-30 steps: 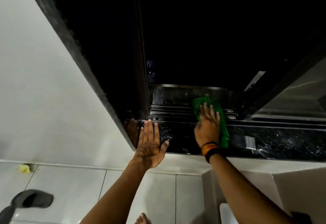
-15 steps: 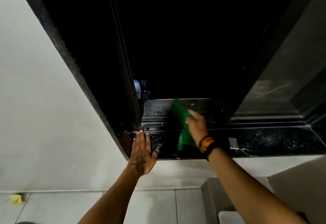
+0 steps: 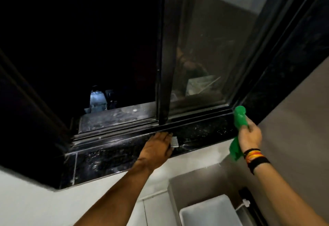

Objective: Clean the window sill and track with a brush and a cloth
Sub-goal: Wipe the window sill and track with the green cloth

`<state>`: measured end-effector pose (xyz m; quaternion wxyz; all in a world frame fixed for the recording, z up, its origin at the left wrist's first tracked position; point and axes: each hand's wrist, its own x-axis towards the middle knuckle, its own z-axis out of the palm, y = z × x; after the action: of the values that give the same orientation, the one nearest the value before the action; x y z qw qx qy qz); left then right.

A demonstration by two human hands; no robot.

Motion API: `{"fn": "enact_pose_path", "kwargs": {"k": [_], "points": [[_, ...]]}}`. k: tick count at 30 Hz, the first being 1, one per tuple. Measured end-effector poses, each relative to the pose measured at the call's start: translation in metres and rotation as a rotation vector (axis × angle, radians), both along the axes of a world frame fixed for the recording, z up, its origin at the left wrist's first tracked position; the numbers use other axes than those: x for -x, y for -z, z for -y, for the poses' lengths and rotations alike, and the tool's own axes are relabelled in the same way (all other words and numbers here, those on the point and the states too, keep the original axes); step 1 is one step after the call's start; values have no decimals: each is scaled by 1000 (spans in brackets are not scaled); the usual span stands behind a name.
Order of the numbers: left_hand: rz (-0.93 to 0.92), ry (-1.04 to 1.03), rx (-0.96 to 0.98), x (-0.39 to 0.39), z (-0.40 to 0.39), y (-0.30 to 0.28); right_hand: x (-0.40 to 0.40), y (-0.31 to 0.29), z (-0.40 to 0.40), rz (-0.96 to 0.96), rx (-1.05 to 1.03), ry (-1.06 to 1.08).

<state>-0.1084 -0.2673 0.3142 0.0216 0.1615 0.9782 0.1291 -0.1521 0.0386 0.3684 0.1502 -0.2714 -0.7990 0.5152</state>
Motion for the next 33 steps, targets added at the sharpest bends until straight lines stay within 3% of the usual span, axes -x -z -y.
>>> {"fn": "enact_pose_path", "kwargs": {"k": [5, 8, 13, 18, 22, 25, 29, 31, 33], "points": [[72, 72, 229, 26, -24, 1, 38, 70, -38, 413, -484, -325], [78, 89, 239, 33, -25, 2, 69, 93, -48, 457, -737, -387], [126, -20, 176, 42, -33, -15, 118, 90, -60, 490, -791, -496], [139, -84, 88, 41, -27, -17, 89, 87, -21, 454, -833, -456], [130, -109, 19, 33, -5, -26, 44, 102, 57, 263, -887, -641], [92, -123, -14, 21, 15, -36, 51, 92, 30, 208, -788, -743], [48, -176, -50, -5, 49, -42, 76, 84, -18, 424, -854, -537], [46, -202, -64, -19, 66, -41, 71, 85, 10, 461, -792, -450], [41, -221, -73, -30, 82, -38, 46, 91, 64, 379, -814, -451]]}}
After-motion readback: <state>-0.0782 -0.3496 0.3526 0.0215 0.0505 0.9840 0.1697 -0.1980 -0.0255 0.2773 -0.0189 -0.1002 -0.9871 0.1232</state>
